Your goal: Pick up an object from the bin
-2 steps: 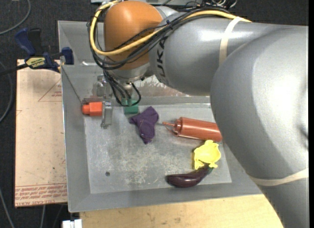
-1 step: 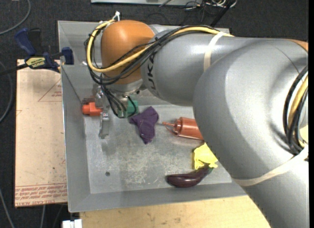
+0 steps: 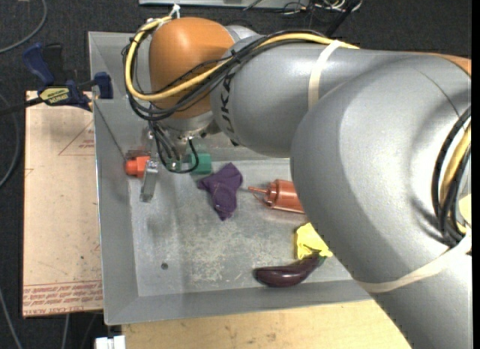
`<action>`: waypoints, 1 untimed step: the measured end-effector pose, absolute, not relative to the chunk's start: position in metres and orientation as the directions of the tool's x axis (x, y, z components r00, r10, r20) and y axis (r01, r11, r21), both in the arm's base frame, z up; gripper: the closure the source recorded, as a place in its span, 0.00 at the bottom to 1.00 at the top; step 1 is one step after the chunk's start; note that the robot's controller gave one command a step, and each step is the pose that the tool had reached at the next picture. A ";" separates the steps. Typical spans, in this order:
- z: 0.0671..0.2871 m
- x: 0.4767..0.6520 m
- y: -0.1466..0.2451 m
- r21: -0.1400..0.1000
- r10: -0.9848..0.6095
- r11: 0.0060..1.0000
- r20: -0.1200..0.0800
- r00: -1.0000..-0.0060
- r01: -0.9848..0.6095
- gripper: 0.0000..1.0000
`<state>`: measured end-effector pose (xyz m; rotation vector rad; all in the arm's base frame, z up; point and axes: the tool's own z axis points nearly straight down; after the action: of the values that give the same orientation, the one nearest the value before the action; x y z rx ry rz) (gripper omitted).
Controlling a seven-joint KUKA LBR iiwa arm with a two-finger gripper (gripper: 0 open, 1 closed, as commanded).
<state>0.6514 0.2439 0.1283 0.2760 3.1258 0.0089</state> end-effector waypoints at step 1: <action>0.078 0.653 0.251 0.005 0.127 0.992 -0.004 -0.992 0.127 0.00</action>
Offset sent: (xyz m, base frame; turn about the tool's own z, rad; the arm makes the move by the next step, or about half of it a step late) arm 0.0004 -0.0056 -0.0583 0.1597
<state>0.6533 0.2509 0.0780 0.1998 3.1311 0.0079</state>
